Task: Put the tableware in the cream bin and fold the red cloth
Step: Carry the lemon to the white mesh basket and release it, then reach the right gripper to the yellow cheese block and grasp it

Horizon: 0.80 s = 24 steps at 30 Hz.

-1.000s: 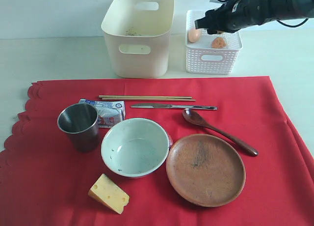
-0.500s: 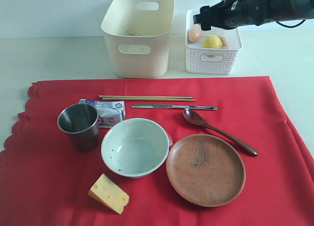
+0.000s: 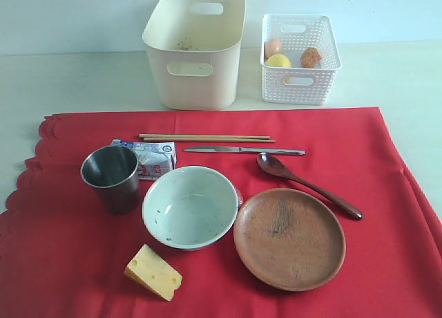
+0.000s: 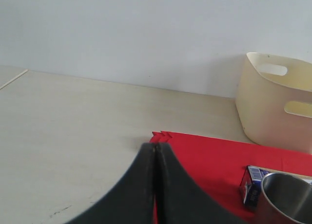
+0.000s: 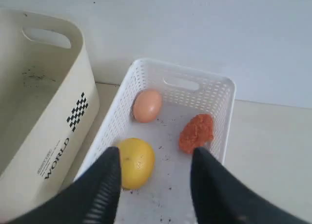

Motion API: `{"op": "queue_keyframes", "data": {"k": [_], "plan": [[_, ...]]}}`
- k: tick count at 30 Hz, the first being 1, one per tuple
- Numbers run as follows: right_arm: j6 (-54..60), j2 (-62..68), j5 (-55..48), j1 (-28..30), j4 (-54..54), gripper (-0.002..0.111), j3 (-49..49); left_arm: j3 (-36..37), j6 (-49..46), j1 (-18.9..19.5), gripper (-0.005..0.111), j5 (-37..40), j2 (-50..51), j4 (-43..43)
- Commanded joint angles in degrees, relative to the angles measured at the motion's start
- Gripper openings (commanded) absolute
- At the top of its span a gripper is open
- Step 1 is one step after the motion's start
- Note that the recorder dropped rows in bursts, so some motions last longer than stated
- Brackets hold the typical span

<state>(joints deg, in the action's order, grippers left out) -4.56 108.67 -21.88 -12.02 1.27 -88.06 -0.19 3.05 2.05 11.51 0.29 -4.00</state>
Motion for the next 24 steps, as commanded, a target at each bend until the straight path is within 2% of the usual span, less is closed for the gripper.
{"op": "queue_keyframes", "data": {"k": [1, 4, 7, 12, 14, 20, 21, 24], "plan": [[2.6, -5.1, -6.6, -0.7, -1.3, 0.023, -0.3, 0.2, -0.3, 0.1, 0.0, -0.1, -0.3, -0.2], [7.5, -7.7, -11.1, -2.8, -3.7, 0.008, -0.3, 0.2, -0.3, 0.1, 0.0, -0.1, -0.3, -0.2], [10.8, -9.9, -16.2, -5.8, -6.9, 0.0, -0.3, 0.2, -0.3, 0.1, 0.0, -0.1, -0.3, -0.2], [10.5, -13.6, -24.4, -15.0, -7.3, 0.0, -0.3, 0.2, -0.3, 0.1, 0.0, -0.1, -0.3, -0.2], [10.3, -15.2, -27.9, -21.8, -7.3, 0.0, -0.3, 0.2, -0.3, 0.1, 0.0, -0.1, -0.3, -0.2], [8.0, -15.8, -33.6, -36.5, -6.7, 0.0, -0.2, 0.2, -0.3, 0.1, 0.0, -0.1, -0.3, -0.2], [6.1, -15.8, -33.5, -40.5, -5.3, 0.003, 1.0, 0.2, -0.3, 0.1, 0.0, -0.1, -0.3, -0.2], [1.2, -15.8, -33.4, -46.6, -2.4, 0.01, 5.3, 0.2, -0.3, 0.1, 0.0, -0.1, -0.3, -0.2]]}}
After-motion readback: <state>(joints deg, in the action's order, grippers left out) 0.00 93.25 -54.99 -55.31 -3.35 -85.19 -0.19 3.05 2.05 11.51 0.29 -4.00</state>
